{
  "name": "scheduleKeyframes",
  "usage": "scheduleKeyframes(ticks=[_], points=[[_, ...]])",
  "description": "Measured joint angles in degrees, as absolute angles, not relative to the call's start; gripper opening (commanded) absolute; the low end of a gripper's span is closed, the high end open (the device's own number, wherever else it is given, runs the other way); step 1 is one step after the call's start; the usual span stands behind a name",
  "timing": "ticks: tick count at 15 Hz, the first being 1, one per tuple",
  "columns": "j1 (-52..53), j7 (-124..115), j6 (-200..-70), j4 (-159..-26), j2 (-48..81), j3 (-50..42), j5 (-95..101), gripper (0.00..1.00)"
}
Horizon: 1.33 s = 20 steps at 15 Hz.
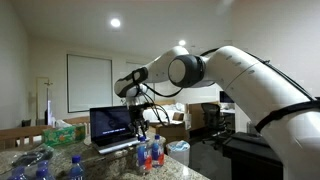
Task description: Move the three bottles to the right, one at a time
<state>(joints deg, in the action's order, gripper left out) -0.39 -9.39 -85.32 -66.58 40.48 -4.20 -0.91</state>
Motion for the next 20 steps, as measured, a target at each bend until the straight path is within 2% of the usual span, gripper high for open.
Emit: scheduleKeyframes(ticks=[20], points=[[-2.4, -9.5, -87.1, -68.4, 40.2, -5.4, -0.7, 0.14]])
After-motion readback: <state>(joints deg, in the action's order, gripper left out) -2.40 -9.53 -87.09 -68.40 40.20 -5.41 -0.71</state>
